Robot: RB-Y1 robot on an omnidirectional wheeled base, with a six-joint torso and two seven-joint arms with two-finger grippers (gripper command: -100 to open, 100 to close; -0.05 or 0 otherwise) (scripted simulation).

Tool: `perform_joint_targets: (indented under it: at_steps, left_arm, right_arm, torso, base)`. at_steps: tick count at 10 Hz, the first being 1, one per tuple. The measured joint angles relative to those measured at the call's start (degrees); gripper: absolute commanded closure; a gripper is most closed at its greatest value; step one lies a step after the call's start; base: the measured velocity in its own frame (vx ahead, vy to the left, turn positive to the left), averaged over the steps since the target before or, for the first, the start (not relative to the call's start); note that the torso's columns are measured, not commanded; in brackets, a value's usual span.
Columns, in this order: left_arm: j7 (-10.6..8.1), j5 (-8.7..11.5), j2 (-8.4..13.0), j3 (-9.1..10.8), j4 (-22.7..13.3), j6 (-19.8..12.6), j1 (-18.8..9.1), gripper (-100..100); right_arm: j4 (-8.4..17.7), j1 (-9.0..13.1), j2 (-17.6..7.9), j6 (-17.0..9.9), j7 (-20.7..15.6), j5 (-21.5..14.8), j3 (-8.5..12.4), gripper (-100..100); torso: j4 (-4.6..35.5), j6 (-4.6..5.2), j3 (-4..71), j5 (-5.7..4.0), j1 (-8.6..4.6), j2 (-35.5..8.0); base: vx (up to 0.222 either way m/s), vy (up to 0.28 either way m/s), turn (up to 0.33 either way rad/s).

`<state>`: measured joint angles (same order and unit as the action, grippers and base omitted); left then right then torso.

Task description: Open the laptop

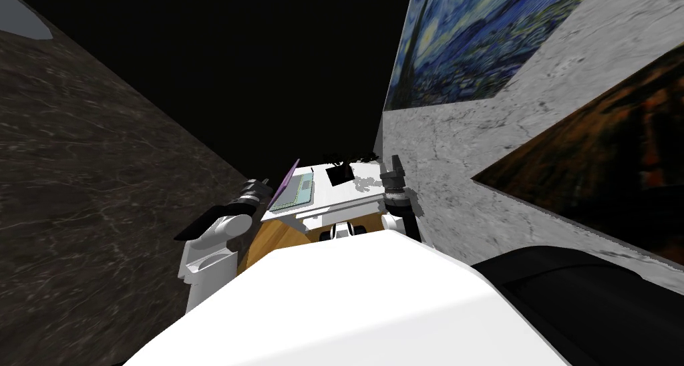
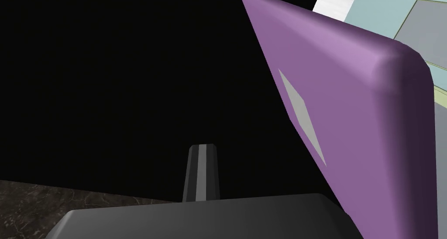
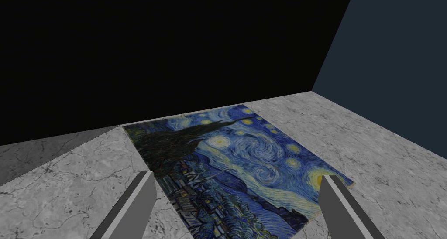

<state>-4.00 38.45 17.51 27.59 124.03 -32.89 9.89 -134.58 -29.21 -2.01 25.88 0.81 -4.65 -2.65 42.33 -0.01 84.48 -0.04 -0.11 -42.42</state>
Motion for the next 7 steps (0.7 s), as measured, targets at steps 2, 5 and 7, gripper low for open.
perform_joint_targets:
  at_steps: [2,5,7]
  left_arm:
    - [1.81,-1.56,0.26,-1.19,-1.39,2.14,0.21,100]
    - [4.42,-3.86,0.76,-2.92,-3.96,5.24,-0.19,100]
    - [4.93,-4.32,0.76,-3.2,-4.25,5.78,-0.2,100]
  right_arm:
    - [0.0,-0.01,-0.01,0.0,0.0,0.0,0.01,0]
    - [0.0,-0.01,-0.01,0.0,0.0,0.0,0.01,0]
    - [0.0,-0.01,-0.01,0.0,0.0,0.0,0.01,0]
  torso:
    - [-0.11,0.01,0.21,0.07,0.21,0.33]
    - [-0.03,0.0,0.07,0.05,0.14,0.1]
    - [-0.03,0.0,0.07,0.03,0.11,0.1]
  base:
    - [0.016,-0.022,-0.062]
    - [0.005,-0.007,-0.019]
    - [0.0,0.0,0.0]
